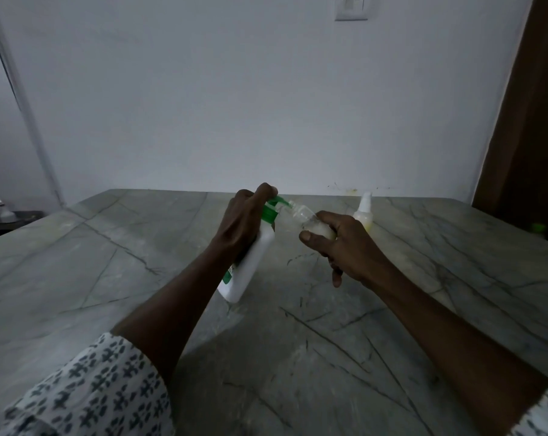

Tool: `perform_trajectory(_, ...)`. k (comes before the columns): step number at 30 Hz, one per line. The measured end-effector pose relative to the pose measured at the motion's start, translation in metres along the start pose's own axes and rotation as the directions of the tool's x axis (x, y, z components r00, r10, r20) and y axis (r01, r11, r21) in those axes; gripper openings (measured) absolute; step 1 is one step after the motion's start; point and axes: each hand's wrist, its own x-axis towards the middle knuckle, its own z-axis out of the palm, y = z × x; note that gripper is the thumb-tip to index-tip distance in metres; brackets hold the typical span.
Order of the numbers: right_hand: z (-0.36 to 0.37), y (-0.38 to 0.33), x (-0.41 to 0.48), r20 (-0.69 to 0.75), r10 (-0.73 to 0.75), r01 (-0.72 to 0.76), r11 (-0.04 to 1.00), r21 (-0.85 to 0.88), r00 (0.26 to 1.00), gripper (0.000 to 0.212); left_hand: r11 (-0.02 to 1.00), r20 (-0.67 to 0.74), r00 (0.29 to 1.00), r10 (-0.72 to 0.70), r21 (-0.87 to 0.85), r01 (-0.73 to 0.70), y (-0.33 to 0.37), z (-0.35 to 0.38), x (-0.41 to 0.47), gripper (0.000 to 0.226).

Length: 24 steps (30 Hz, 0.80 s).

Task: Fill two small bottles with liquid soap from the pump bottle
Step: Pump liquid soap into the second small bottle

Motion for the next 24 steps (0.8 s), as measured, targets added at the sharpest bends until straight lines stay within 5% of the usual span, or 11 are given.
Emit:
perform_trajectory(3, 0.000, -0.001, 0.000, -0.011, -0.007, 0.007, 1.000, 0.004, 1.000, 0.028, 0.999, 0.025, 1.000, 0.012, -0.035, -0.012, -0.003, -0.001, 0.001, 0.057)
perform_trajectory(8, -0.003, -0.002, 0.001, -0.040, -0.007, 0.007, 1.000, -0.009, 0.999, 0.029, 0.999, 0.067, 0.997, -0.043, -0.001, 0.043, 0.000, -0.002, 0.000, 0.105)
perform_trajectory(13, -0.001, -0.001, 0.001, -0.021, 0.001, -0.001, 1.000, -0.014, 1.000, 0.031, 0.999, 0.006, 1.000, -0.030, 0.018, 0.030, 0.005, 0.001, -0.005, 0.064)
perform_trajectory(17, 0.001, -0.002, -0.001, -0.011, -0.003, 0.003, 1.000, -0.016, 1.000, 0.032, 1.000, -0.060, 0.998, 0.008, 0.017, -0.007, 0.007, 0.002, -0.005, 0.070)
perform_trajectory(21, 0.001, -0.004, -0.002, -0.018, -0.002, 0.002, 1.000, -0.018, 1.000, 0.033, 0.998, -0.046, 0.998, 0.046, 0.036, -0.045, 0.003, 0.001, -0.005, 0.047)
perform_trajectory(24, 0.002, -0.007, -0.001, -0.029, -0.018, 0.018, 1.000, -0.001, 0.999, 0.029, 0.999, -0.036, 0.999, 0.017, -0.029, -0.018, 0.001, -0.001, -0.003, 0.060)
